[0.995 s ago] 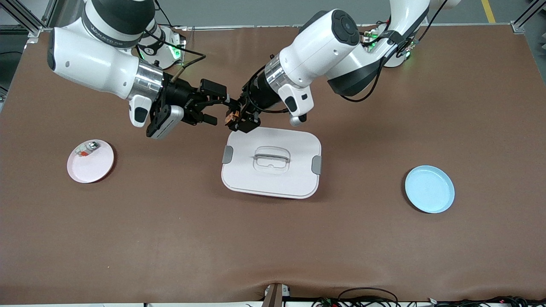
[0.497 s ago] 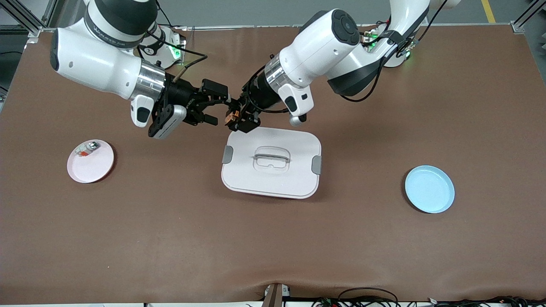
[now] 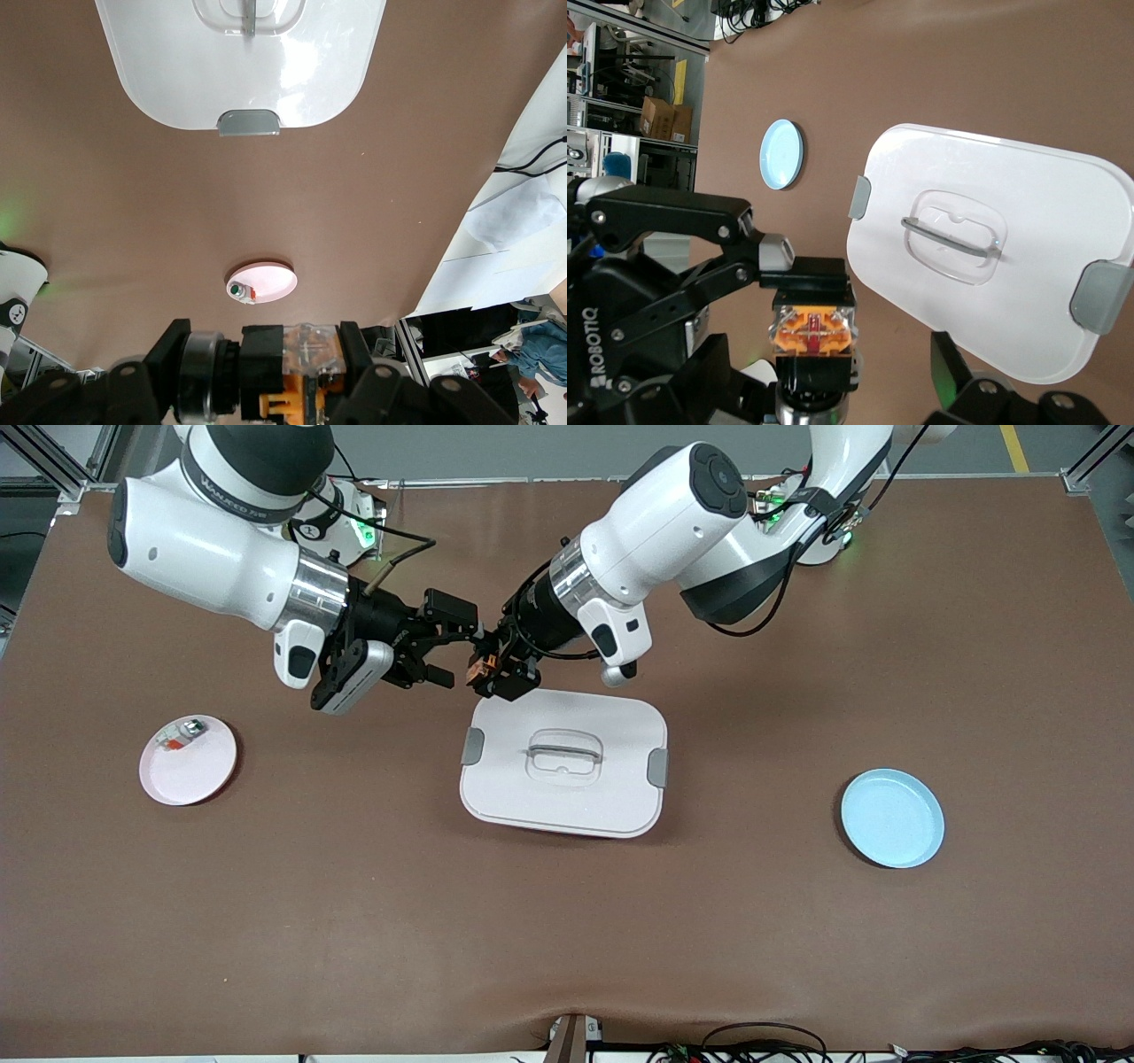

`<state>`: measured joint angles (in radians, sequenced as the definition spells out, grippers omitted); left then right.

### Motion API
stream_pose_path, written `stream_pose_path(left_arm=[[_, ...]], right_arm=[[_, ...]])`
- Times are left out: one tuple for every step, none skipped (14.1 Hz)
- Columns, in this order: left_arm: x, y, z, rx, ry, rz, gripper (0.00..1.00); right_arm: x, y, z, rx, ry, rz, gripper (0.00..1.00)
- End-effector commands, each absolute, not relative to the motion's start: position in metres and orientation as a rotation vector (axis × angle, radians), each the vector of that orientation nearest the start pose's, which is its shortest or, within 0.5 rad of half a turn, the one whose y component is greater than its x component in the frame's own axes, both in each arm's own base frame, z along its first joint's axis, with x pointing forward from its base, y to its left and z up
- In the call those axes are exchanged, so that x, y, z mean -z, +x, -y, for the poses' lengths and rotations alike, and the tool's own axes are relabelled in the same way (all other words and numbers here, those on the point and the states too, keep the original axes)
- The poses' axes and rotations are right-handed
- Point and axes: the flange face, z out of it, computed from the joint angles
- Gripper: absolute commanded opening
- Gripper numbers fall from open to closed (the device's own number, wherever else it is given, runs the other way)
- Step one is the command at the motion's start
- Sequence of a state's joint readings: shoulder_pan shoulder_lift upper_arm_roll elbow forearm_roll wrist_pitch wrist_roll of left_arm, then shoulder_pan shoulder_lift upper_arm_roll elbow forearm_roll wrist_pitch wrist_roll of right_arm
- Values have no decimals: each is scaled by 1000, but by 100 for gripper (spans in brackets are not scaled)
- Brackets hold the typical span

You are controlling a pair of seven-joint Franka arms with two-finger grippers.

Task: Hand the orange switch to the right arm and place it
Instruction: 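Close the right gripper on the switch held by the left gripper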

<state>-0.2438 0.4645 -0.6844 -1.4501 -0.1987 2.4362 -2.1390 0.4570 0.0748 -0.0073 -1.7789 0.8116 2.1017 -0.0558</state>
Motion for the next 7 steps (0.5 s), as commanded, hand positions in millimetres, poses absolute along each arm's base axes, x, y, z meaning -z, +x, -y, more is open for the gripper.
stream_pose_path(left_arm=[[-542, 506, 516, 512, 1818, -1653, 17], [-543, 506, 516, 511, 1818, -1652, 17], [-543, 506, 516, 511, 1818, -1652, 17], [-543, 506, 516, 511, 1818, -1652, 17], [-543, 506, 516, 511, 1818, -1652, 17], [-544, 506, 515, 509, 1816, -1652, 17], [-544, 506, 515, 509, 1816, -1652, 17]], right_arm=[[-544, 549, -312, 130, -2401, 257, 96], [-543, 549, -315, 126, -2403, 262, 92], [-543, 550, -316, 128, -2404, 264, 89], [-543, 552, -316, 130, -2405, 265, 84], [-541, 552, -316, 128, -2404, 262, 77], [-542, 554, -317, 131, -2401, 263, 72], [-541, 555, -317, 130, -2402, 264, 65]])
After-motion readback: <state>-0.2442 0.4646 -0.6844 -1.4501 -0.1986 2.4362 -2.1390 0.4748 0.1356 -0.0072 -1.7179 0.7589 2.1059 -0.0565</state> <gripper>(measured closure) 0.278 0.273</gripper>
